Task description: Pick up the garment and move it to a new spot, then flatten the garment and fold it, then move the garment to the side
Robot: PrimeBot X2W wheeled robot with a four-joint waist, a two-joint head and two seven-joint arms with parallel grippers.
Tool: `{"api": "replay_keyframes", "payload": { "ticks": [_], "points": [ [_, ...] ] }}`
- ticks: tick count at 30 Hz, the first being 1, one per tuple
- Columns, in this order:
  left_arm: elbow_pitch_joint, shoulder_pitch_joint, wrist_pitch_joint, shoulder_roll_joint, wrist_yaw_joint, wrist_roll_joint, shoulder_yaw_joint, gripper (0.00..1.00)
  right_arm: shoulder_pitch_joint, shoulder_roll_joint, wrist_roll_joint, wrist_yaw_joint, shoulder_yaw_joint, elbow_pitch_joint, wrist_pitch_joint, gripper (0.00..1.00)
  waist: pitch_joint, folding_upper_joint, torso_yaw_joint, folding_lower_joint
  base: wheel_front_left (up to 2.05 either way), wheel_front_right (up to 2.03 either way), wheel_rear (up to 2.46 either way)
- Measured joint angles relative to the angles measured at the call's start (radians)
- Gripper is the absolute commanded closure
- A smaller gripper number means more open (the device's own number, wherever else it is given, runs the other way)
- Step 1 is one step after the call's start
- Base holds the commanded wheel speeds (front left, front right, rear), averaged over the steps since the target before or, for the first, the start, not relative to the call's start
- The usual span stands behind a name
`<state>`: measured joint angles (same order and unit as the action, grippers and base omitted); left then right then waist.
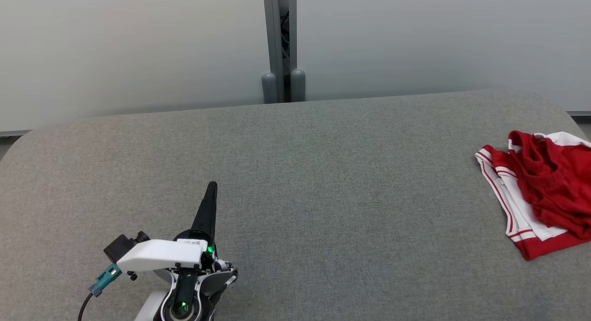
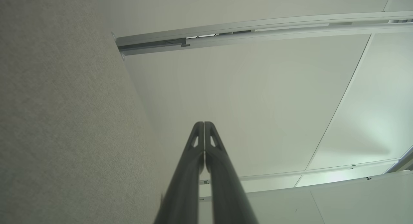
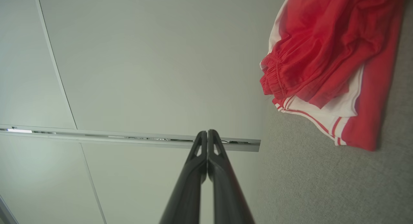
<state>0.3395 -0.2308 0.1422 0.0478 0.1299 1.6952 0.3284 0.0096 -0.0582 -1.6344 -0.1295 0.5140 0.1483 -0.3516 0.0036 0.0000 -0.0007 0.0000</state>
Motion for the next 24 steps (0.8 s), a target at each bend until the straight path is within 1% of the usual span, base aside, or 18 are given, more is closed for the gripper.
{"api": "replay_keyframes", "payload": {
  "ticks": [24],
  "points": [
    [0.000, 0.000, 0.000, 0.000, 0.000, 0.000, 0.000, 1.00, 0.000, 0.002, 0.003, 0.000, 0.002, 0.000, -0.001, 1.00, 0.000, 0.0000, 0.000, 0.0000, 0.00, 0.00, 0.00]
  ]
}}
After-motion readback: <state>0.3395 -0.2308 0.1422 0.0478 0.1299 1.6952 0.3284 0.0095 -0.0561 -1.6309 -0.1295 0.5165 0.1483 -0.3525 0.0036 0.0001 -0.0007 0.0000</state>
